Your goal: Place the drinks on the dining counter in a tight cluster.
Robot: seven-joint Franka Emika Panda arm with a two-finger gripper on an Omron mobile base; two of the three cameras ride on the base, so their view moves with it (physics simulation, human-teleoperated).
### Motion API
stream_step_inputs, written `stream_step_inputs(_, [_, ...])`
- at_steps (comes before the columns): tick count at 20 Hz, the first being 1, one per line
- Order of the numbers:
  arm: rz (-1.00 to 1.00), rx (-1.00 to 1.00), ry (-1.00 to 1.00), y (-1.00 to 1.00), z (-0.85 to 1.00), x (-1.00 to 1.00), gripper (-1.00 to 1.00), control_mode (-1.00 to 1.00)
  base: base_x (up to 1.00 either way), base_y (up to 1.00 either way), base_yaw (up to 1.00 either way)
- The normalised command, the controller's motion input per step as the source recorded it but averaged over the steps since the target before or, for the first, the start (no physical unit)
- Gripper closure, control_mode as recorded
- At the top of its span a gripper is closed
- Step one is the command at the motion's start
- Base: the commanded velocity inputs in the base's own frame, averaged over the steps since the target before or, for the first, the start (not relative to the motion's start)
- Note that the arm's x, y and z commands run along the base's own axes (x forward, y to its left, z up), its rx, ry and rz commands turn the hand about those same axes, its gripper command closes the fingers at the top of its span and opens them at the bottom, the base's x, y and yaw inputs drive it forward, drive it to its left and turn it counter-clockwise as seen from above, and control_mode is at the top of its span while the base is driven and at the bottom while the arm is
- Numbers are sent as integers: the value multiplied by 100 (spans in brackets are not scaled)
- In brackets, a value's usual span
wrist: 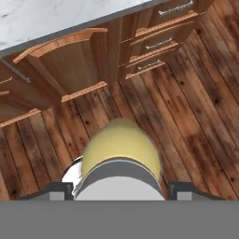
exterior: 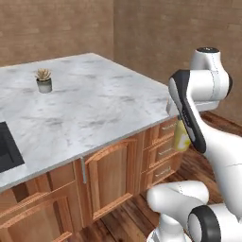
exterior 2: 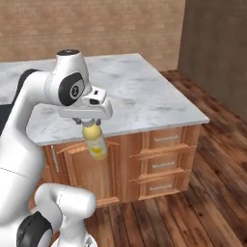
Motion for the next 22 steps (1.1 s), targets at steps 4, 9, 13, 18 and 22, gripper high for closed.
stream_step_inputs(4, [0,0,0,0,0,0,100,100,-19,0,53])
stream_step_inputs(9, [0,0,0,0,0,0,100,100,7,-2,26])
stream_step_inputs(13, [0,0,0,0,0,0,100,100,17,-65,3])
stream_step_inputs(18, [0,0,0,0,0,0,100,100,31,-100,6])
stream_step_inputs(22, [0,0,0,0,0,0,100,100,63,-100,13])
